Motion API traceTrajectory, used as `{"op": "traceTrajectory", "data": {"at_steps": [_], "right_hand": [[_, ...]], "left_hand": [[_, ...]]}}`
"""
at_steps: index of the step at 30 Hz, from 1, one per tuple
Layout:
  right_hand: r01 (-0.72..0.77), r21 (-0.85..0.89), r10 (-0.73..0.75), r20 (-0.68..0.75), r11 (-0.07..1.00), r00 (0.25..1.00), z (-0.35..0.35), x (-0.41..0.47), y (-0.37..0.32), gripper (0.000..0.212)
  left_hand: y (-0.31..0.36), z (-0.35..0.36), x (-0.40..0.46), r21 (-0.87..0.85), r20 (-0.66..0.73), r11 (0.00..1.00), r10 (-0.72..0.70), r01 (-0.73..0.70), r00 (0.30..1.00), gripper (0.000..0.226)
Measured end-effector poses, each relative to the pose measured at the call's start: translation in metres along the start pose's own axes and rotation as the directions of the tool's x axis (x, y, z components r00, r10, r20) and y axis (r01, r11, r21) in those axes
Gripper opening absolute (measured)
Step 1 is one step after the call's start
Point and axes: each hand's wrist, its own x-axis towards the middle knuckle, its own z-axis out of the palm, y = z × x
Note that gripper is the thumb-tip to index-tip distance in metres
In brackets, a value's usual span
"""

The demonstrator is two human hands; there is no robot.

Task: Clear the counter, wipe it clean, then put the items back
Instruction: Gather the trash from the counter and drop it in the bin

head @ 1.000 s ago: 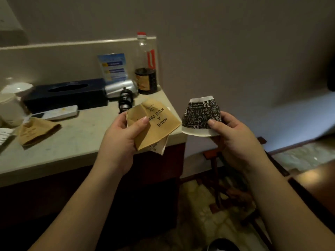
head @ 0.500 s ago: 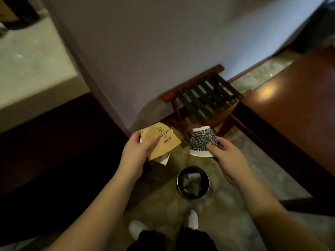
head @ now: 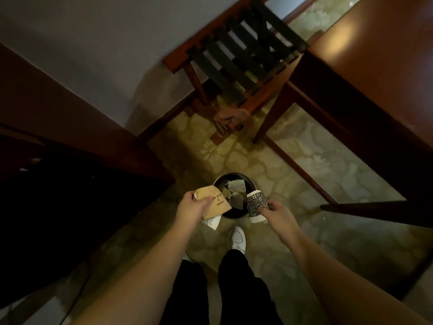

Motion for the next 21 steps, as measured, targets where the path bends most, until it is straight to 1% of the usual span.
{"op": "traceTrajectory", "data": {"at_steps": [3, 7, 11, 13, 17, 21], "right_hand": [[-0.076, -0.052, 0.078, 0.026, 0.996, 0.997, 0.01, 0.031, 0.017, 0.027], [-0.135, -0.101, 0.14, 0.044, 0.986, 0.989, 0.023, 0.072, 0.036, 0.032], [-0.123, -0.2, 0.135, 0.048, 0.972, 0.99, 0.035, 0.11, 0.047, 0.032], [-0.108, -0.235, 0.125, 0.057, 0.966, 0.991, 0.04, 0.124, 0.049, 0.034], [-0.101, -0.21, 0.114, 0.053, 0.972, 0.992, 0.051, 0.147, 0.052, 0.038], [-0.092, -0.251, 0.113, 0.072, 0.964, 0.991, 0.055, 0.156, 0.048, 0.047]], "left_hand": [[-0.011, 0.022, 0.033, 0.062, 0.005, 0.997, -0.036, 0.036, 0.999, 0.062], [-0.022, 0.051, 0.071, 0.095, 0.061, 0.994, -0.055, 0.049, 0.997, 0.066], [-0.033, 0.077, 0.103, 0.145, 0.057, 0.986, -0.094, 0.085, 0.994, 0.059], [-0.038, 0.087, 0.116, 0.148, 0.057, 0.983, -0.118, 0.109, 0.991, 0.059], [-0.043, 0.101, 0.135, 0.167, 0.044, 0.973, -0.169, 0.159, 0.985, 0.059], [-0.046, 0.106, 0.143, 0.152, 0.064, 0.976, -0.166, 0.155, 0.984, 0.065]]}}
